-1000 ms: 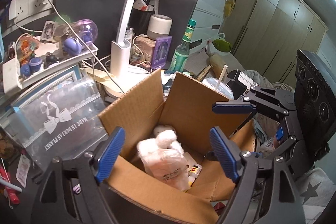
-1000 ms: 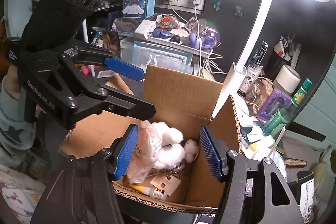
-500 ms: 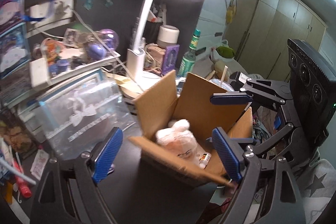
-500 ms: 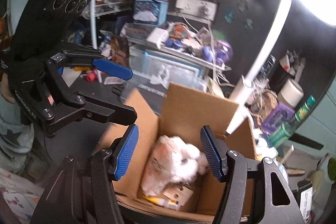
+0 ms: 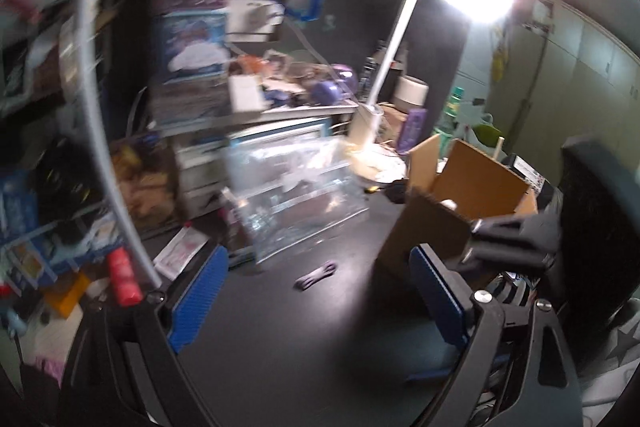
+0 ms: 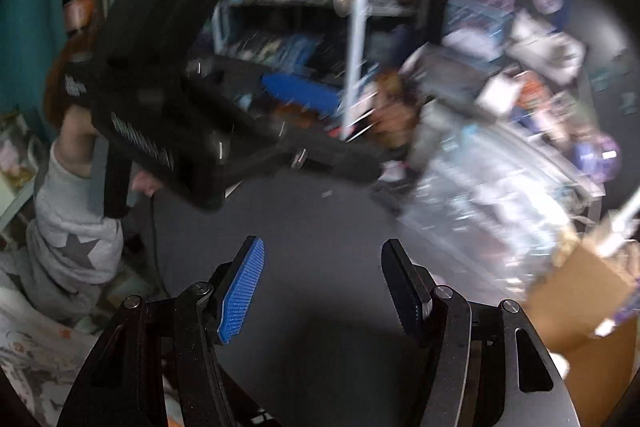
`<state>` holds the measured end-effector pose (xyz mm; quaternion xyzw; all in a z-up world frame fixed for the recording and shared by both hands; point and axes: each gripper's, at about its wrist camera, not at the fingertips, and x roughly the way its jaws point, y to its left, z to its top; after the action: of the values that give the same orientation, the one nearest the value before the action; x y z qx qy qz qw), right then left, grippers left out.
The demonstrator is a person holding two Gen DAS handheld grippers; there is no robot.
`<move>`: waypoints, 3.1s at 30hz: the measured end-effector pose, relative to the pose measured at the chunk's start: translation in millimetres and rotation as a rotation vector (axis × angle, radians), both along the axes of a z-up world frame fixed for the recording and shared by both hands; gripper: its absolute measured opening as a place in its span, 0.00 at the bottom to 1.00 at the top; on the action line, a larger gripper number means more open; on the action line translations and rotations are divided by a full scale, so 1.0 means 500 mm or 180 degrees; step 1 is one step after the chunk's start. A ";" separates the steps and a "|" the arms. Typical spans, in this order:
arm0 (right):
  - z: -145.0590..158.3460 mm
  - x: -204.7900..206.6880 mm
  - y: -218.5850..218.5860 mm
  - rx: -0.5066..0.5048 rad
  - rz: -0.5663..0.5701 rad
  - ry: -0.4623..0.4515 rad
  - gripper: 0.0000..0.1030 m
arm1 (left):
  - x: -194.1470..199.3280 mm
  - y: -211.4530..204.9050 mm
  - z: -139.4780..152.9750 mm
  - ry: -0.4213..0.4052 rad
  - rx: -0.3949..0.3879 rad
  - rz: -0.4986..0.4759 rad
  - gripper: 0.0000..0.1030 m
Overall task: Organize objects
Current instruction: 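Withdraw the right tool from the box toward the purple hair tie, then grasp the purple hair tie with the right tool and lift it, then carry the hair tie into the cardboard box and open the right tool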
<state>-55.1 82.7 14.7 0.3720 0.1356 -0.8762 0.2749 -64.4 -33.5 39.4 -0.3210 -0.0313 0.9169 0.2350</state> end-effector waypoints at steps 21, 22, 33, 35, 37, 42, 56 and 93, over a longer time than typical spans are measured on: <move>-0.256 -0.238 0.107 0.0519 -0.1335 -0.0359 0.57 | -0.015 -0.084 -0.201 -0.0490 0.0380 0.0094 0.88; -0.256 -0.244 0.114 0.0444 -0.1347 -0.0413 0.57 | -0.015 -0.085 -0.200 -0.0488 0.0382 0.0095 0.89; -0.254 -0.215 0.111 0.0192 -0.1261 -0.0546 0.39 | -0.018 -0.084 -0.198 -0.0521 0.0377 0.0113 0.89; -0.254 -0.197 0.104 0.0171 -0.1198 -0.0559 0.38 | -0.017 -0.081 -0.197 -0.0519 0.0371 0.0104 0.89; -0.252 -0.178 0.099 0.0171 -0.1156 -0.0572 0.34 | -0.017 -0.079 -0.197 -0.0521 0.0370 0.0102 0.89; -0.254 -0.156 0.093 0.0195 -0.1143 -0.0590 0.30 | -0.016 -0.069 -0.201 -0.0543 0.0357 0.0055 0.89; -0.252 -0.108 0.107 0.0318 -0.1158 -0.0562 0.08 | -0.021 -0.052 -0.211 -0.0604 0.0401 -0.0029 0.89; 0.049 0.010 0.061 0.0116 -0.0384 0.0498 0.07 | -0.034 0.063 -0.010 -0.0338 0.0805 -0.0669 0.17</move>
<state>-50.0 113.1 39.2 0.3149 0.1499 -0.9149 0.2034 -81.6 -1.9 34.4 -0.3383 -0.1250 0.8578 0.3662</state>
